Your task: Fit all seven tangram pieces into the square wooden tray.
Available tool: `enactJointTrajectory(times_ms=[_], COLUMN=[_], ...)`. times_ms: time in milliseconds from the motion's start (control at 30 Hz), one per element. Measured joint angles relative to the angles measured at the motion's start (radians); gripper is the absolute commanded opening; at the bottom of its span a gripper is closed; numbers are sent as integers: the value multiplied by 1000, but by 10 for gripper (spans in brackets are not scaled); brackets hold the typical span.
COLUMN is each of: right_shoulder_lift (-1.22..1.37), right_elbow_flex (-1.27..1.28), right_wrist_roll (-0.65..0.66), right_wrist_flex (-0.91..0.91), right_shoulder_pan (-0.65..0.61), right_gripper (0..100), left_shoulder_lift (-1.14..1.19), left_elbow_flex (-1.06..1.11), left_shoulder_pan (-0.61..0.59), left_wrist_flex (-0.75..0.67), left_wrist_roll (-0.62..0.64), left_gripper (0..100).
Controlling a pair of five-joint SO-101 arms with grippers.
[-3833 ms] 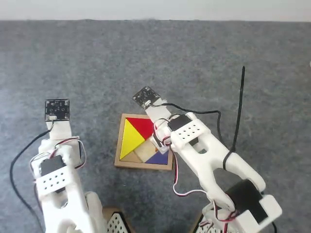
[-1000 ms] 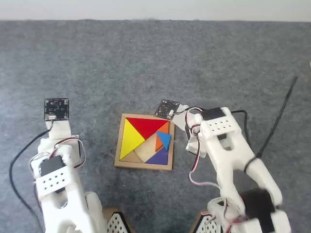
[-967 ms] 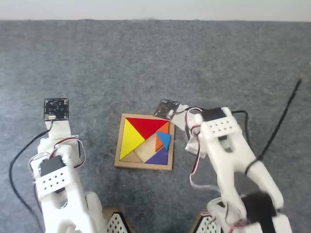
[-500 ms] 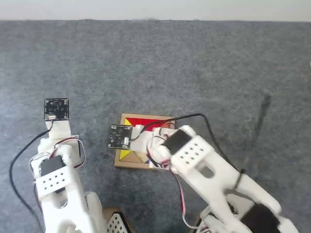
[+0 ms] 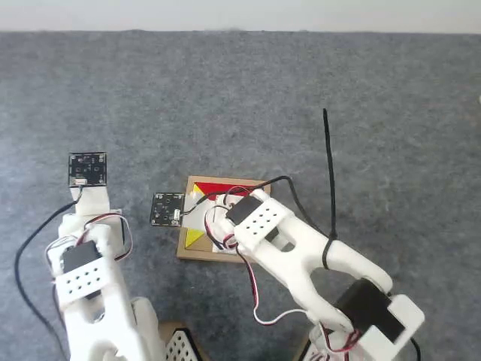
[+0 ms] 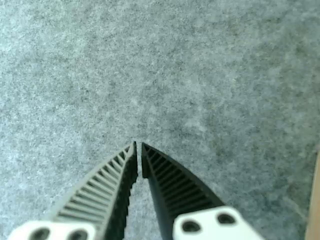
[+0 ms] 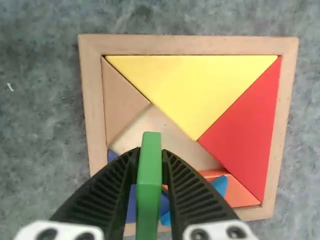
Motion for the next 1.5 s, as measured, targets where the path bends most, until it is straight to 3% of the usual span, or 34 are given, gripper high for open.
enactJointTrajectory(times_ms=[133,567,933,1200,1500], right_shoulder_lift=[0,0,-11,-193,-132], right_elbow_flex=[-5,-138,-104,-8,114], right_wrist_roll=[0,3,-12,-41,-23], right_wrist_flex=[11,250,384,361,104], right_shoulder_pan=[0,-71,-150,-152,26], right_gripper=[206,132,131,126,125], left_shoulder_lift=[0,0,0,0,0], left_elbow_flex=[0,0,0,0,0], left_shoulder_pan=[0,0,0,0,0], left_wrist_flex=[0,0,0,0,0], left_wrist_roll=[0,0,0,0,0], left_gripper=[20,20,20,20,20])
